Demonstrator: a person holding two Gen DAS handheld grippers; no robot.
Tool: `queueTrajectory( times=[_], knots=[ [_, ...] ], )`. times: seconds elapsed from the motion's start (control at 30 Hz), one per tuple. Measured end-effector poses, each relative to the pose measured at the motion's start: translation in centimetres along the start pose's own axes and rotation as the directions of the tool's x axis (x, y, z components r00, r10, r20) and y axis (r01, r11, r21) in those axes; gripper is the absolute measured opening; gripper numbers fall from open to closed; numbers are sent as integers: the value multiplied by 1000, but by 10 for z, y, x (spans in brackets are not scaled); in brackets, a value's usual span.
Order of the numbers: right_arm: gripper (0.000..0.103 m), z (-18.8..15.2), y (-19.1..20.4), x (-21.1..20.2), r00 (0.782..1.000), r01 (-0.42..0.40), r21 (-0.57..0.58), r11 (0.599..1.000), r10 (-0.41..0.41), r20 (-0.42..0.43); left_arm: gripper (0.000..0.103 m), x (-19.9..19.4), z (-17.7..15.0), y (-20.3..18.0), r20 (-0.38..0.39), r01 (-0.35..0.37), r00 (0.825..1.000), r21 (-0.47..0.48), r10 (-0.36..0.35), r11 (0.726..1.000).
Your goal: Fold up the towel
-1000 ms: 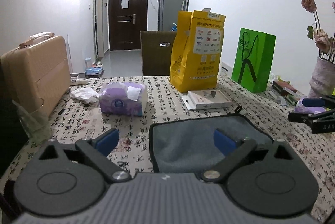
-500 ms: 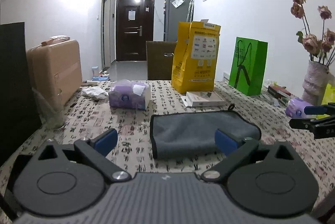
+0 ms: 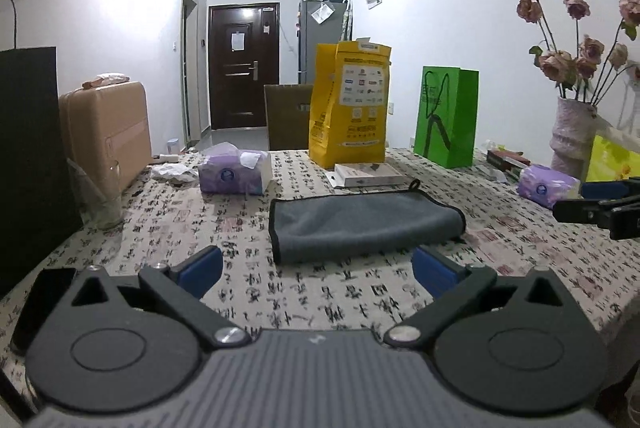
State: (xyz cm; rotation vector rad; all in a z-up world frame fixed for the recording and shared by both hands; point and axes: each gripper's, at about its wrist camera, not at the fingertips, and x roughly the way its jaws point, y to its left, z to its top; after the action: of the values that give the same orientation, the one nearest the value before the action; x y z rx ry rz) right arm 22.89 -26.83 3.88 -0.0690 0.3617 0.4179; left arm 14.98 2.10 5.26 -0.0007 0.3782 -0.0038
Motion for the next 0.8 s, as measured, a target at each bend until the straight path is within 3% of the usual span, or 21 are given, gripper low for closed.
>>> queueTrajectory(
  times=[0.4, 0.63, 0.8],
  knots=[
    [97, -35, 28, -54, 1000, 13, 17, 1000, -14, 28, 103, -47, -29, -8, 30, 0, 1000, 22, 0, 1000],
    [97, -61, 41, -74, 999, 21, 86, 996, -23, 23, 103, -68, -40, -7, 48, -5, 999, 9, 4, 1000],
    [97, -84, 61, -87, 1000, -2, 94, 996, 0, 17, 103, -79, -54, -6, 80, -43, 996, 13, 42, 999]
  ],
)
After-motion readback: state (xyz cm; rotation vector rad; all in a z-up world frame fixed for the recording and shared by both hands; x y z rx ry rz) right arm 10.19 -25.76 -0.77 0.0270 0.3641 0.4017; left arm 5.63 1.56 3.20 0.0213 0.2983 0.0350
